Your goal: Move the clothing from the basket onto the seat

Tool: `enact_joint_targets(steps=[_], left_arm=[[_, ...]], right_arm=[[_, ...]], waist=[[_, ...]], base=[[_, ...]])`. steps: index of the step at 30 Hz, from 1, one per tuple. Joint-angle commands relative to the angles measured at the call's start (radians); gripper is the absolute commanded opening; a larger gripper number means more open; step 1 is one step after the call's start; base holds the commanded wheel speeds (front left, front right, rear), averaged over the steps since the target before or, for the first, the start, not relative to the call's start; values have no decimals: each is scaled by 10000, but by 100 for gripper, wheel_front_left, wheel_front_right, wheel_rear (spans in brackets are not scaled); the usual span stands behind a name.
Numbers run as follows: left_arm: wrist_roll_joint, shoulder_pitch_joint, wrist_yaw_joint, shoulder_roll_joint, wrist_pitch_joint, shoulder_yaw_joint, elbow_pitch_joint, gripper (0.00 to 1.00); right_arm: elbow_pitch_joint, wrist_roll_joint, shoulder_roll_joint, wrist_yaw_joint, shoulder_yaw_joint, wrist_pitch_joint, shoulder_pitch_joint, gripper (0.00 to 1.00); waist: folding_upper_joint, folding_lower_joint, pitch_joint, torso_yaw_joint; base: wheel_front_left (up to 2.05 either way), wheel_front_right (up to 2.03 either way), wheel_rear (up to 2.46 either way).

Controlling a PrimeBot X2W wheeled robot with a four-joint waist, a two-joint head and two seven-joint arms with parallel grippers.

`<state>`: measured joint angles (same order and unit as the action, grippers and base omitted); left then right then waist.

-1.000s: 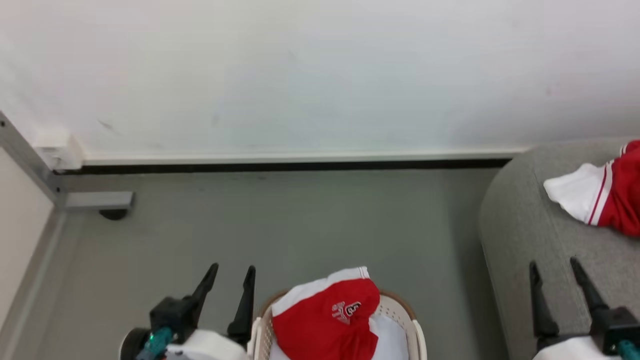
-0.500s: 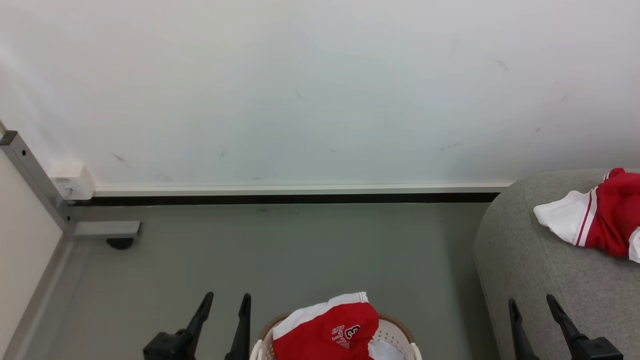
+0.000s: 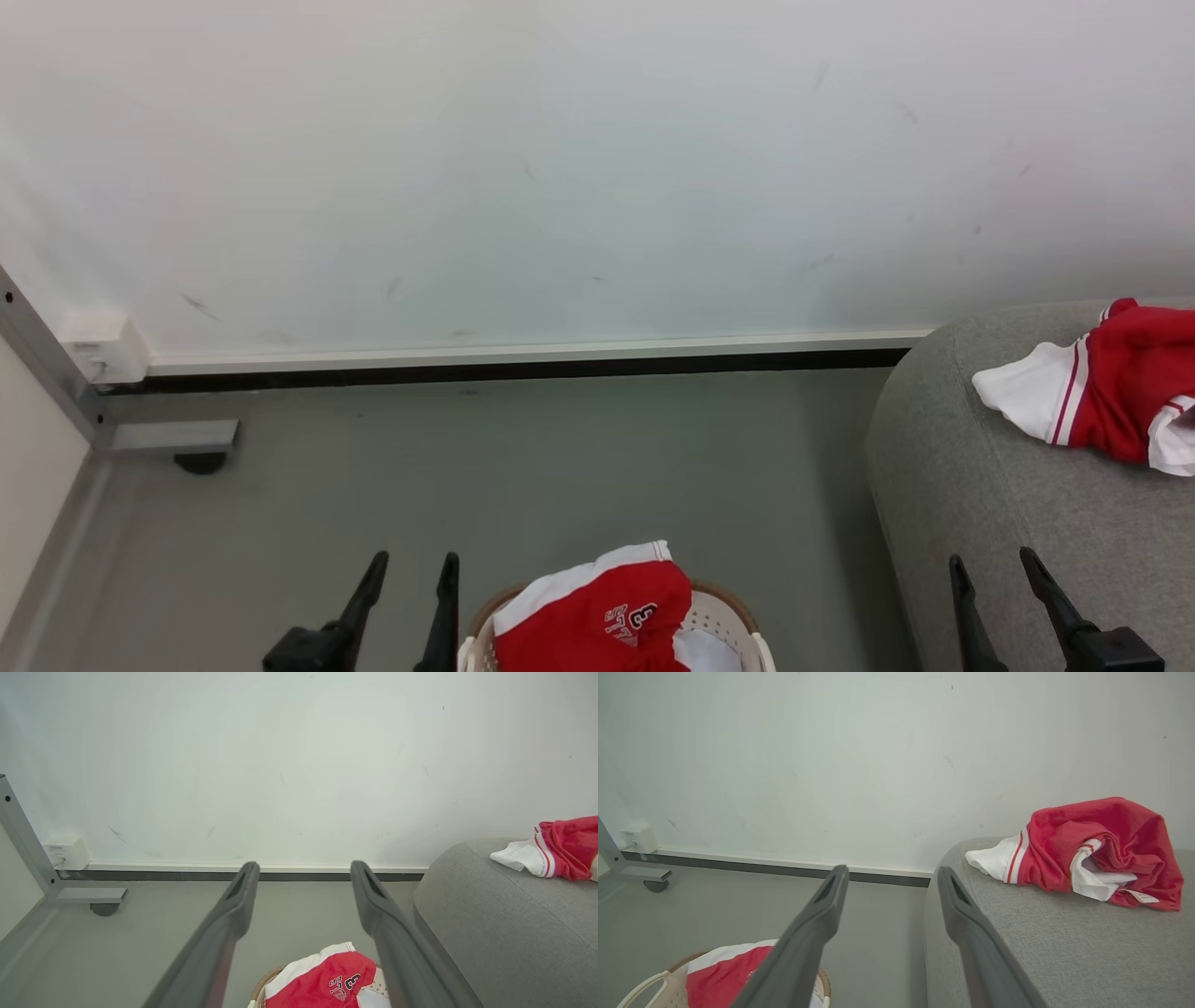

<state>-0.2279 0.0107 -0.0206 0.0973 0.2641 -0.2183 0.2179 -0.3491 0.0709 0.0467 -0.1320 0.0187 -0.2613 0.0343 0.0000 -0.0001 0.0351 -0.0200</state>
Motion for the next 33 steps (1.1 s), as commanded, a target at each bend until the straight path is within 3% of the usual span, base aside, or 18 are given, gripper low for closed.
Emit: enact_joint_targets(steps=[1, 14, 33], left_arm=[[177, -83, 75, -50, 5, 57, 26, 100], [764, 965, 634, -246, 4, -497, 1213, 100], [1421, 4829, 1084, -192, -2020, -2024, 5022, 100]], right_arm=[[49, 81, 39, 25, 36, -26, 40, 100], [344, -171, 36, 25, -3, -26, 974, 100], [1567, 406, 31, 25, -485, -26, 3877, 100]], waist=[[0, 1, -41, -19], [0, 1, -1222, -556], [0, 1, -5895, -2259]], base=[[0, 0, 0], [0, 0, 0], [0, 0, 0]])
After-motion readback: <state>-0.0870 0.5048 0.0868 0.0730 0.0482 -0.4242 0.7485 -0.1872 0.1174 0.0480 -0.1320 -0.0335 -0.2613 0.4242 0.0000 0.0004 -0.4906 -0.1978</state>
